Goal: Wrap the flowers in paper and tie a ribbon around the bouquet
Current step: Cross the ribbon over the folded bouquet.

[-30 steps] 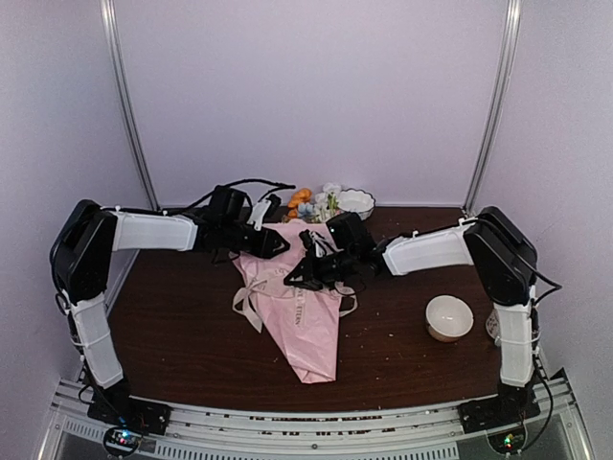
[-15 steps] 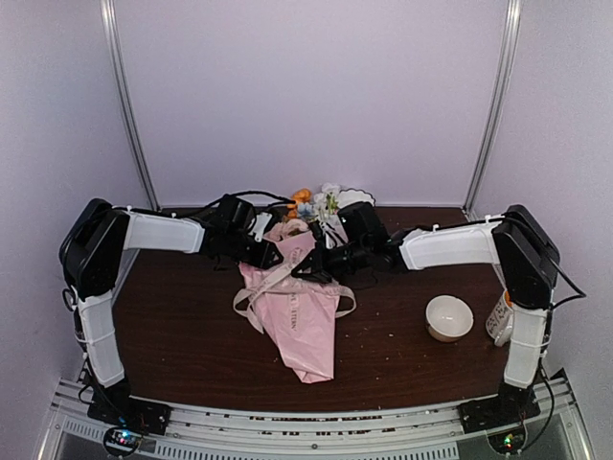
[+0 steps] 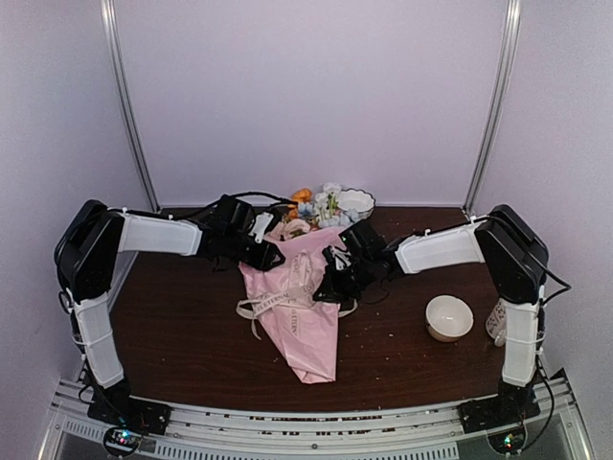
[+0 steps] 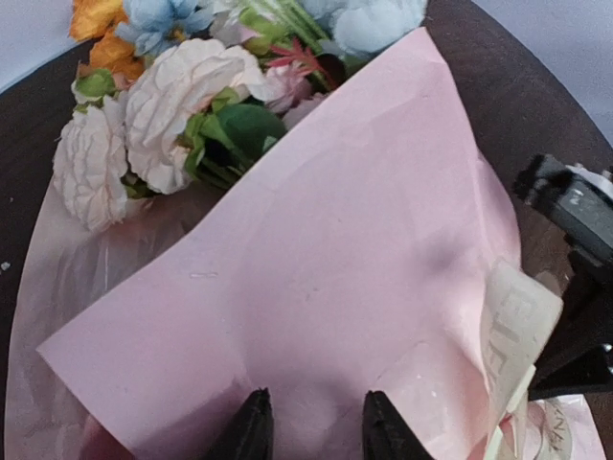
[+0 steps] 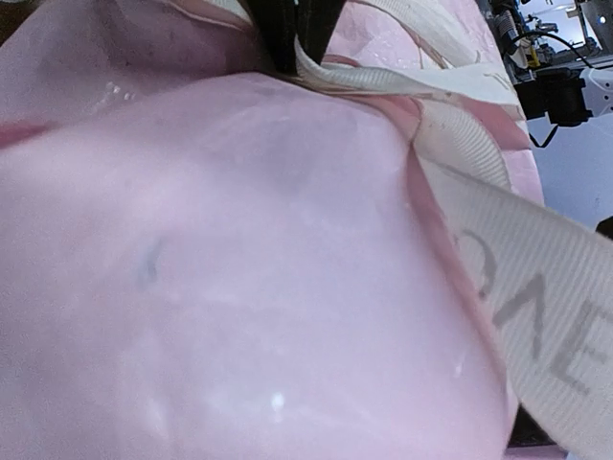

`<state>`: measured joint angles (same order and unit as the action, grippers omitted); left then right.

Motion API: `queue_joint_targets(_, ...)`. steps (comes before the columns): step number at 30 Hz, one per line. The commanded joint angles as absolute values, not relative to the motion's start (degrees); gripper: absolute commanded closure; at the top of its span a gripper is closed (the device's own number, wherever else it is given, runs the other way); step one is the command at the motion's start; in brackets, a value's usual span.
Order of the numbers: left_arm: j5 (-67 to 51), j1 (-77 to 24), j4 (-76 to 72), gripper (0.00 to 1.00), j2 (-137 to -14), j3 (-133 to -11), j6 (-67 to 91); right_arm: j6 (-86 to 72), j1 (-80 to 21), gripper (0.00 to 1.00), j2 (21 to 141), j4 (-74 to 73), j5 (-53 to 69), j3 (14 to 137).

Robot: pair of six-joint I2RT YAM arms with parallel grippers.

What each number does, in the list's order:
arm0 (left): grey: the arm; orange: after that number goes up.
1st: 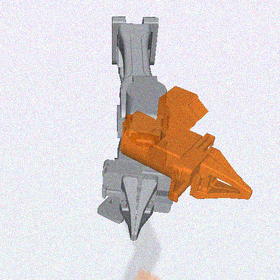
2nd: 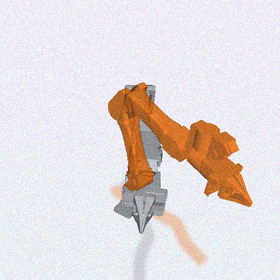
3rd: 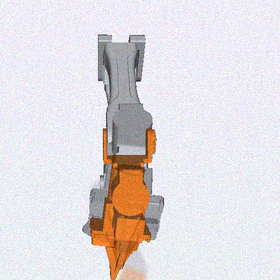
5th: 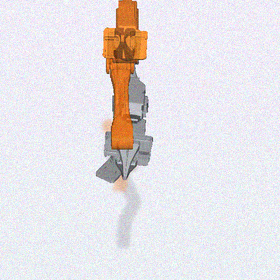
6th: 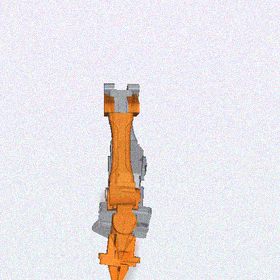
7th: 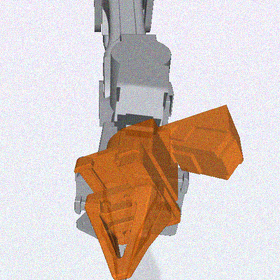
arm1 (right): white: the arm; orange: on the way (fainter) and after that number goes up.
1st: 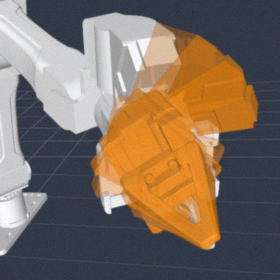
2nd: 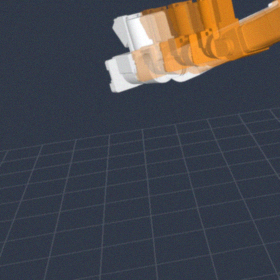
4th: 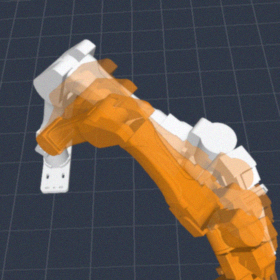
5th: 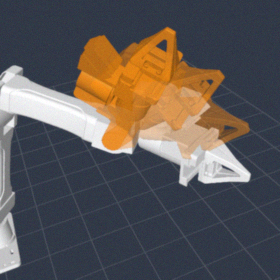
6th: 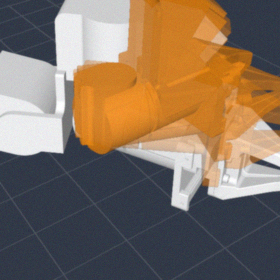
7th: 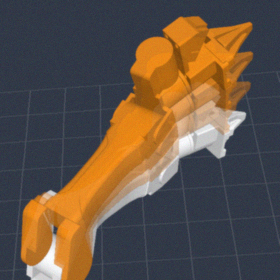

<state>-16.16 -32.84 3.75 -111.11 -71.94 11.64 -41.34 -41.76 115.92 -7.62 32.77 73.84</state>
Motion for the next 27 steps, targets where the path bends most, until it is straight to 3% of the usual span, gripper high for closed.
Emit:
queue_joint_targets(1, -22.97, -33.84, 0.3, 0.58, -107.85, -70.1, 9.8, -39.27, -41.57, 1.0, 116.84, -9.48, 31.62, 76.2)
queue_joint_targets(4, -27.2, -33.89, -0.5, 0.46, -108.6, -70.57, 10.01, -39.14, -41.57, 1.0, 116.88, -9.35, 31.69, 75.96)
queue_joint_targets(8, -29.31, -34.55, -0.01, 0.4, -110.11, -72.25, 9.46, -38.98, -41.59, 1.0, 116.96, -9.23, 31.73, 75.93)
queue_joint_targets(14, -29.39, -35.71, 2.5, 0.39, -111.02, -75.47, 6.47, -39.03, -41.57, 1.0, 116.98, -9.21, 31.9, 75.94)
queue_joint_targets(22, -31.76, -35.83, -2.38, 0.39, -104.76, -70.66, 6.37, -38.86, -41.59, 1.0, 116.87, -9.31, 31.64, 76.11)
queue_joint_targets(27, -25.41, -36.85, 4.67, 0.39, -107.58, -73.86, 3.79, -38.98, -41.57, 1.0, 116.94, -9.11, 31.62, 75.95)
